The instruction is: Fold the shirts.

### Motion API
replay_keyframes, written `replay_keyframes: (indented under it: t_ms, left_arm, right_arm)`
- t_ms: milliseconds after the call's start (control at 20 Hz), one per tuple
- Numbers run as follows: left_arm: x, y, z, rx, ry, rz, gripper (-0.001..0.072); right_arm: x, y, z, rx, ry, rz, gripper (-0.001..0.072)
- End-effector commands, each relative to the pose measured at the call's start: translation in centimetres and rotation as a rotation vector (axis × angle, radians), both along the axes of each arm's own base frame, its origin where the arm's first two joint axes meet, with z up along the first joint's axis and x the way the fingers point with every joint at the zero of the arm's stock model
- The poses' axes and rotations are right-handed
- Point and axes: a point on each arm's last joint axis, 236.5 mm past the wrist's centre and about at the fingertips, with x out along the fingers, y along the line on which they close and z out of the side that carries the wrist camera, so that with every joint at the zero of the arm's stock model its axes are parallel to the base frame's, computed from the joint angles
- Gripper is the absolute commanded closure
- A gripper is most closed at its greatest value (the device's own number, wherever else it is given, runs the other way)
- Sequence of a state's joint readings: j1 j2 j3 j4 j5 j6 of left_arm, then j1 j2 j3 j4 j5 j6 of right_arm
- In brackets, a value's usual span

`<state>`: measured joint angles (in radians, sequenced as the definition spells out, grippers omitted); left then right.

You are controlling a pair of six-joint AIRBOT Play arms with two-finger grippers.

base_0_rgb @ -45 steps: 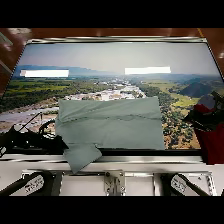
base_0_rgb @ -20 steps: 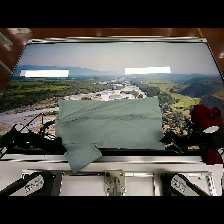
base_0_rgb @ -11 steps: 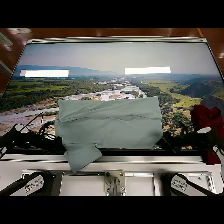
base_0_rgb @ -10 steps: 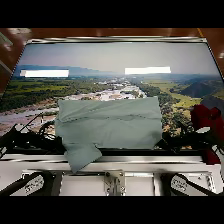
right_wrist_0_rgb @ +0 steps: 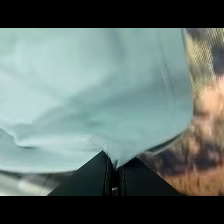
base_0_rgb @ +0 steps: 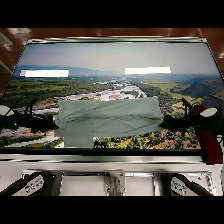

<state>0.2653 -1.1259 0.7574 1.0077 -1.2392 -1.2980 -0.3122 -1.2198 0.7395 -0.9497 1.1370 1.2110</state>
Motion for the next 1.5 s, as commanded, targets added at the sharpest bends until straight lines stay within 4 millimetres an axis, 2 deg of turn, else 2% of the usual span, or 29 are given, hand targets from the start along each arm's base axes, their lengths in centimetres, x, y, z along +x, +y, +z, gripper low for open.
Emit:
replay_keyframes:
  t_ms: [0,150,300,450,550,650,800,850,900,950,1000,1200,1250,1350,1450]
  left_arm:
    - [4.6,1.2,3.6,0.024,-0.114,0.017,0.0676]
    - [8.2,2.0,4.6,0.025,-0.148,0.051,0.0676]
    - [12.2,2.2,4.1,-0.025,-0.160,0.089,0.0675]
    - [15.7,2.1,2.5,-0.088,-0.153,0.131,0.0676]
    - [17.2,2.1,1.1,-0.114,-0.132,0.140,0.0675]
    - [18.0,2.1,-0.5,-0.122,-0.106,0.141,0.0675]
    - [17.3,1.8,-2.7,-0.142,-0.037,0.130,0.0674]
    - [16.8,1.6,-3.1,-0.155,-0.001,0.138,0.0664]
    - [16.5,1.6,-3.1,-0.166,0.025,0.156,0.0568]
    - [16.1,1.7,-2.8,-0.175,0.038,0.153,0.0394]
    - [15.6,1.9,-2.3,-0.185,0.053,0.143,0.0304]
    - [13.6,2.9,-0.2,-0.223,0.092,0.113,0.0300]
    - [13.5,2.9,0.5,-0.222,0.081,0.105,0.0300]
    - [13.6,2.7,1.7,-0.212,0.045,0.094,0.0300]
    - [13.6,2.4,2.7,-0.206,0.024,0.083,0.0301]
  right_arm:
    - [6.4,1.0,2.6,-0.072,-0.153,-0.010,0.0655]
    - [10.6,1.2,2.8,-0.101,-0.171,-0.021,0.0655]
    - [13.4,0.7,1.7,-0.099,-0.146,-0.043,0.0655]
    - [15.2,0.3,0.6,-0.100,-0.139,-0.071,0.0655]
    - [16.1,-0.1,-0.1,-0.108,-0.151,-0.095,0.0656]
    - [16.2,-0.2,-1.2,-0.108,-0.132,-0.106,0.0655]
    - [15.5,0.0,-2.9,-0.097,-0.077,-0.100,0.0645]
    - [15.3,0.1,-3.1,-0.095,-0.070,-0.098,0.0608]
    - [15.3,0.0,-3.1,-0.094,-0.069,-0.097,0.0439]
    - [15.4,-0.4,-2.8,-0.098,-0.077,-0.099,0.0235]
    - [15.3,-0.9,-2.2,-0.101,-0.089,-0.091,0.0127]
    - [14.3,-5.5,-0.3,-0.154,-0.099,-0.132,0.0115]
    - [13.9,-6.3,-0.5,-0.140,-0.073,-0.162,0.0034]
    - [13.3,-6.2,-1.4,-0.084,-0.020,-0.186,0.0035]
    - [13.4,-4.8,-2.9,-0.025,0.000,-0.169,0.0035]
